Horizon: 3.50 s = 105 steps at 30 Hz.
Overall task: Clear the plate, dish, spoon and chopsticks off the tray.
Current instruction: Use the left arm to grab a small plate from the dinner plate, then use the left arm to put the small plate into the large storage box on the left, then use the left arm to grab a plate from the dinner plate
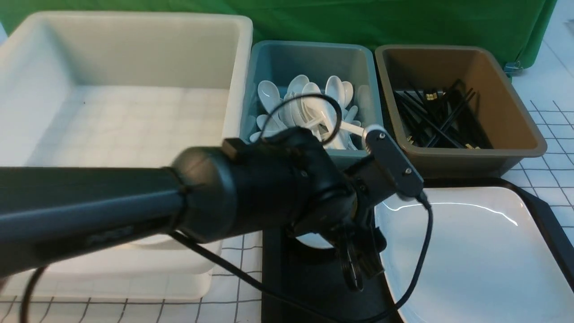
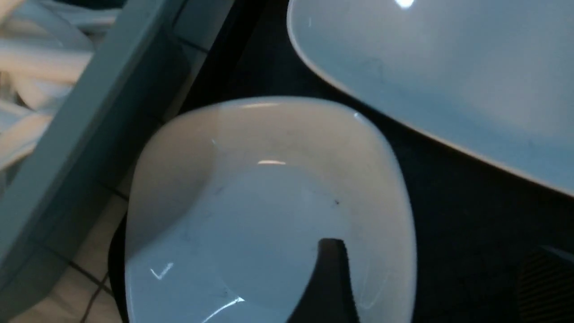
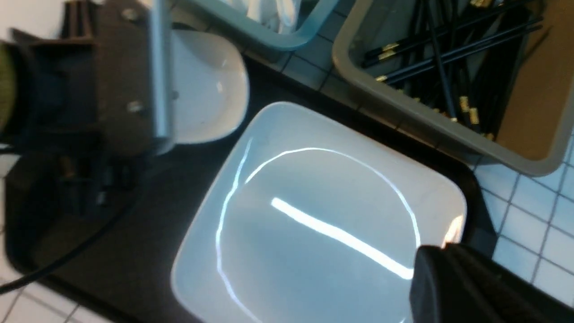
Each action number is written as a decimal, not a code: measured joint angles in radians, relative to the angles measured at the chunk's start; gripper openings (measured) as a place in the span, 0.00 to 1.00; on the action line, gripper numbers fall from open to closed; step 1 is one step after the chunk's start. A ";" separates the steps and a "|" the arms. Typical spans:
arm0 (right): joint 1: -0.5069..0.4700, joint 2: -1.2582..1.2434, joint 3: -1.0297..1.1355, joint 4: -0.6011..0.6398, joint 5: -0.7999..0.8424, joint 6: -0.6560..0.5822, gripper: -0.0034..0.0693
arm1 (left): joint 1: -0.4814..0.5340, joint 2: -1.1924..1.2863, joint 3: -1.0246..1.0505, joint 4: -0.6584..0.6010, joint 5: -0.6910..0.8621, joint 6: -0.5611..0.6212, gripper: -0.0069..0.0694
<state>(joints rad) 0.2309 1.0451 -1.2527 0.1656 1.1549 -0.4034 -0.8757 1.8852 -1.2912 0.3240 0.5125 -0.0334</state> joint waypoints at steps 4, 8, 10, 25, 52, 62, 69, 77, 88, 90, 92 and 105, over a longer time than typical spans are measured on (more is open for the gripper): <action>0.000 0.000 0.018 0.106 0.046 -0.076 0.07 | 0.010 0.050 0.000 0.010 -0.003 -0.012 0.79; 0.000 0.000 0.059 0.180 0.039 -0.129 0.07 | 0.011 0.085 0.000 0.028 -0.009 -0.019 0.76; 0.000 0.000 0.077 0.195 0.030 -0.149 0.07 | 0.011 0.100 0.000 0.048 -0.023 -0.019 0.74; 0.000 0.000 0.100 0.213 -0.013 -0.198 0.07 | 0.010 0.090 -0.010 0.114 0.002 -0.019 0.16; 0.000 0.000 0.100 0.322 -0.188 -0.193 0.07 | 0.442 -0.560 0.024 0.070 0.283 -0.073 0.11; 0.116 0.071 0.054 0.668 -0.205 -0.402 0.07 | 0.565 -0.430 0.259 -0.073 0.163 -0.034 0.11; 0.312 0.295 -0.247 0.549 -0.120 -0.287 0.07 | 0.565 -0.361 0.261 -0.131 0.111 -0.027 0.16; 0.357 0.449 -0.489 0.311 0.045 -0.086 0.07 | 0.565 -0.285 0.261 -0.197 0.083 -0.025 0.42; 0.344 0.450 -0.498 0.054 0.063 -0.040 0.07 | 0.509 -0.398 0.171 -0.239 0.127 -0.018 0.59; 0.317 0.446 -0.498 -0.003 0.063 -0.009 0.07 | 0.454 -0.422 0.132 -0.266 0.127 -0.018 0.53; 0.275 0.435 -0.498 -0.027 0.063 0.006 0.07 | 0.383 -0.428 0.091 -0.324 0.129 -0.019 0.42; -0.107 0.182 -0.155 0.018 0.065 -0.009 0.07 | 0.161 0.037 -0.393 -0.621 0.399 -0.003 0.17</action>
<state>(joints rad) 0.1239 1.2271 -1.4081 0.1841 1.2198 -0.4126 -0.7149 1.9217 -1.6846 -0.2974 0.9116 -0.0368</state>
